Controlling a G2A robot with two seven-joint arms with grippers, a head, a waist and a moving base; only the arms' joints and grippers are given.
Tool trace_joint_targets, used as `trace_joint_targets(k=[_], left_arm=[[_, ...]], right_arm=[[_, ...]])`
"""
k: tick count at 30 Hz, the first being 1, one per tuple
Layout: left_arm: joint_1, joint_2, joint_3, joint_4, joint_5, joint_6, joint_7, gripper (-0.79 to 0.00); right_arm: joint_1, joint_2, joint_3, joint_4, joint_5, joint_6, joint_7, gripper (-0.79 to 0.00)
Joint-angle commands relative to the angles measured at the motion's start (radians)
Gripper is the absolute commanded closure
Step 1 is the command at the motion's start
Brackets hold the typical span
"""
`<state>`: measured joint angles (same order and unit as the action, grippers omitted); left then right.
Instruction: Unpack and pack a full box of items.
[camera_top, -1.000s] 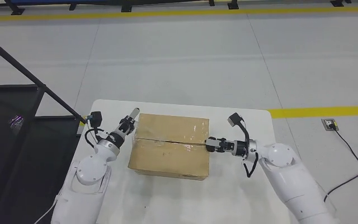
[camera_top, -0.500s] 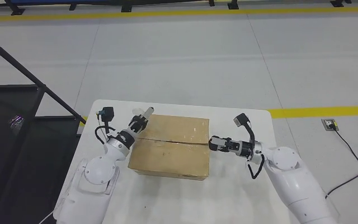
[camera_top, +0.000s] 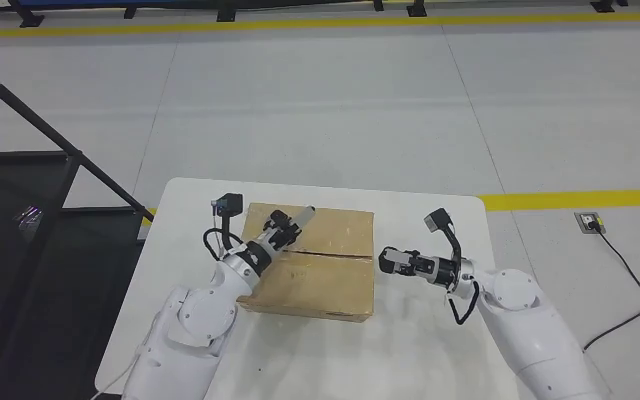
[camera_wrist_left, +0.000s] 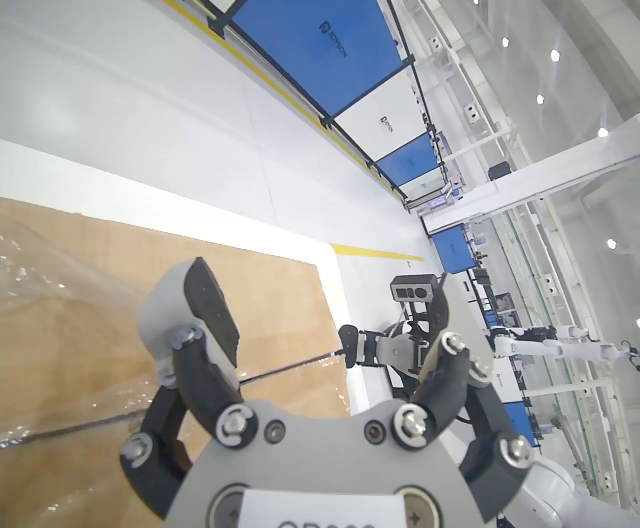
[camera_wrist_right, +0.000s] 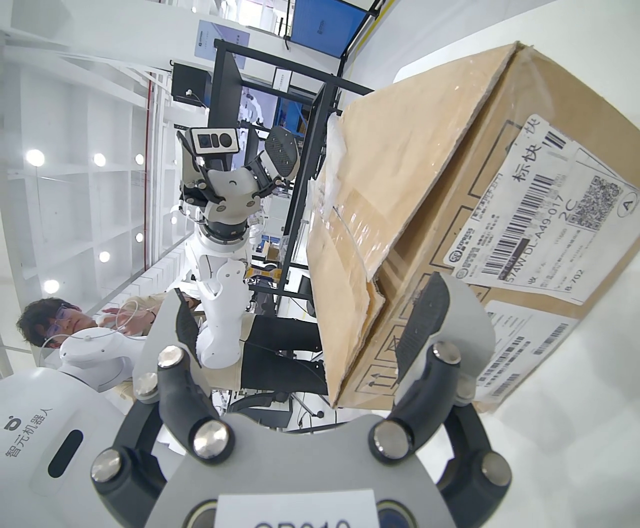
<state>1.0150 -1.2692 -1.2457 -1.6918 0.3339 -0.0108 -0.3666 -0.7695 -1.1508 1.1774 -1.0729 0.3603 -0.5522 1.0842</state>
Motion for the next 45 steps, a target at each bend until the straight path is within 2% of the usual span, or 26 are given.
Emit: trace_joint_targets(k=[1, 4, 7, 10, 11, 12, 20, 23, 29, 32, 38, 45], left_arm=[[0.016, -0.001, 0.005, -0.024, 0.023, 0.005, 0.025, -0.785], [0.057, 0.004, -0.025, -0.062, 0.023, -0.013, 0.050, -0.785], [0.111, 0.013, -0.117, -0.089, -0.067, -0.026, 0.034, -0.785], [0.116, 0.024, -0.223, -0.071, -0.261, -0.003, -0.109, -0.785], [0.098, 0.030, -0.267, -0.050, -0.329, 0.027, -0.192, -0.785], [0.088, 0.037, -0.300, -0.046, -0.277, 0.037, -0.193, -0.785], [0.088, 0.037, -0.300, -0.046, -0.277, 0.037, -0.193, -0.785], [0.085, 0.038, -0.282, -0.039, -0.312, 0.071, -0.255, -0.785], [-0.028, 0.044, -0.250, 0.059, -0.397, 0.187, -0.431, -0.785], [-0.085, 0.048, -0.235, 0.126, -0.391, 0.218, -0.468, -0.785], [-0.147, 0.047, -0.183, 0.208, -0.355, 0.211, -0.443, -0.785], [-0.190, 0.039, -0.099, 0.264, -0.280, 0.198, -0.345, -0.785]], right_arm=[[-0.002, 0.001, 0.002, 0.000, 0.002, -0.003, 0.002, -0.785], [-0.003, 0.003, 0.006, 0.001, 0.005, -0.004, 0.003, -0.785], [-0.005, 0.005, 0.010, 0.003, 0.005, -0.007, 0.005, -0.785], [-0.004, 0.007, 0.013, 0.008, 0.007, -0.007, 0.006, -0.785], [-0.001, 0.007, 0.013, 0.011, 0.012, -0.007, 0.008, -0.785], [0.001, 0.006, 0.010, 0.013, 0.016, -0.007, 0.014, -0.785], [0.006, 0.006, 0.004, 0.021, 0.021, -0.001, 0.027, -0.785], [0.003, 0.006, 0.004, 0.019, 0.020, 0.001, 0.020, -0.785], [-0.024, 0.010, 0.019, -0.007, 0.035, 0.016, -0.013, -0.785], [-0.026, 0.012, 0.024, 0.004, 0.042, 0.011, -0.007, -0.785], [-0.023, 0.014, 0.032, 0.040, 0.063, -0.001, 0.010, -0.785], [-0.013, 0.015, 0.032, 0.059, 0.076, -0.006, 0.022, -0.785]])
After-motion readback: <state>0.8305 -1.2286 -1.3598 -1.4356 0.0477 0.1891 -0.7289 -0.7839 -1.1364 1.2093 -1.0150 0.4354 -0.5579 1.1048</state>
